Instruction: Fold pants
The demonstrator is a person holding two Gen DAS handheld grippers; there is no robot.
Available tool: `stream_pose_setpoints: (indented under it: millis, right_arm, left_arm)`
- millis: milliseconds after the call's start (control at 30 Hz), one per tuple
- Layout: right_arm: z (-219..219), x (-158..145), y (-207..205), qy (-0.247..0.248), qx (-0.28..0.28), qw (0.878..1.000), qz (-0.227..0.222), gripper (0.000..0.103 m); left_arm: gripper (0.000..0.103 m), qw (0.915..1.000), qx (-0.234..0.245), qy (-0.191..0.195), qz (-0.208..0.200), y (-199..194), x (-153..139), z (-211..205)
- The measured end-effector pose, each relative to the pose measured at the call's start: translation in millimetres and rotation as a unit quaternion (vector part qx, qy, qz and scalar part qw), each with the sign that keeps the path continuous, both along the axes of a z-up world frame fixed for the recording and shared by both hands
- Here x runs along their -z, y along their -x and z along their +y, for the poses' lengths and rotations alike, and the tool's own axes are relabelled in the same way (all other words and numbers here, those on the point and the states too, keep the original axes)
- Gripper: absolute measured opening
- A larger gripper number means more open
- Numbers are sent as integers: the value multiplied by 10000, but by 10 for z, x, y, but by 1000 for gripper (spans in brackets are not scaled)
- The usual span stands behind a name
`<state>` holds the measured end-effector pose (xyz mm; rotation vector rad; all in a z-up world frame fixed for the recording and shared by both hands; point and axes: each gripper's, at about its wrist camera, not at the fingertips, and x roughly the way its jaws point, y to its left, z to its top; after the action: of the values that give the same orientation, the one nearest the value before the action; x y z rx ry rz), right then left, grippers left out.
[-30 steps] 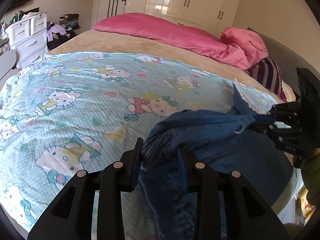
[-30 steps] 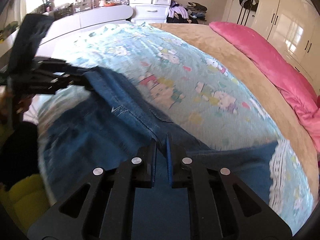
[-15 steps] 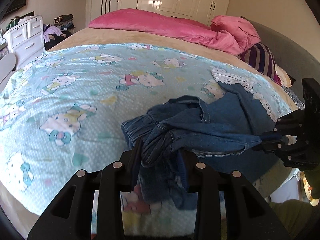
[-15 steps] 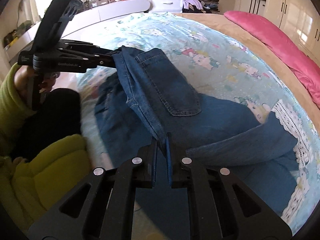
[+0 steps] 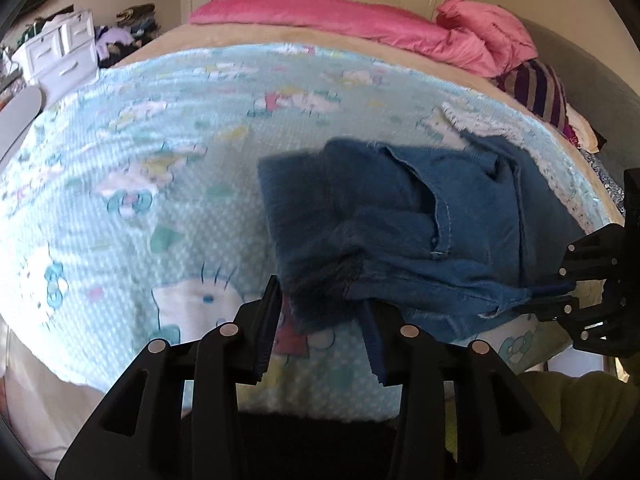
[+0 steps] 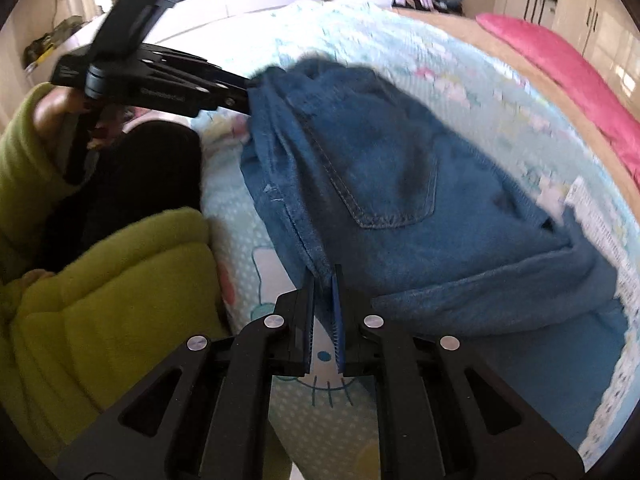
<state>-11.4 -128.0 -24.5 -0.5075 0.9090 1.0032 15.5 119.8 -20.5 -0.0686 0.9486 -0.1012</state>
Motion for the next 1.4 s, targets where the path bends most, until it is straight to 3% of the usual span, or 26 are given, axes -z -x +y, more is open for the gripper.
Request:
stream_pose_setpoints:
  millis: [200, 300, 467, 567, 700, 733, 833, 900, 967, 1100, 1200, 1400]
  right_arm:
    - [-35, -16, 7, -109, 0, 9999, 33, 4]
    - [-42, 10, 17, -119, -50, 9999, 44, 4]
    - [-65, -2, 32, -189, -107, 9997, 98, 4]
    - [-64, 1, 18, -257, -113, 9994, 185, 7]
    - [-112, -24, 61, -227, -198, 9993, 210, 11]
    - [-137, -81, 72, -258, -238, 9992, 181, 11]
    - [-238, -302, 21, -648, -147, 9977, 119, 12]
    - [-289, -412, -67, -901, 158, 9958, -70, 28]
    - [-292, -422, -170, -947, 466, 9943, -172, 36]
    - [-140, -199, -382, -551, 812, 9952, -33, 36]
    - [-22, 108, -419, 27, 893, 9958, 192, 37]
    - [-74, 96, -484, -265, 1018, 9935, 441, 40]
  left_arm:
    - [37, 9995, -219, 7, -220, 227, -169, 85]
    - [36, 9978, -400, 67, -522, 329, -378, 137]
    - [36, 9967, 60, 409, -696, 142, -587, -146]
    - [36, 9972, 426, 310, -536, -51, -480, -433]
    - [36, 9979, 534, -372, 78, -190, 18, -675]
    - [36, 9978, 544, -354, 127, -185, 84, -681]
    - [36, 9979, 552, -324, 54, -156, 69, -685]
    - [36, 9982, 537, -249, 70, -157, 70, -672]
    - [36, 9983, 533, -249, 58, -136, 59, -655]
    - [36, 9981, 541, -293, 40, -137, 68, -655]
    - [36, 9981, 540, -282, 32, -134, 69, -646]
    - [36, 9983, 550, -214, 18, -147, 80, -641]
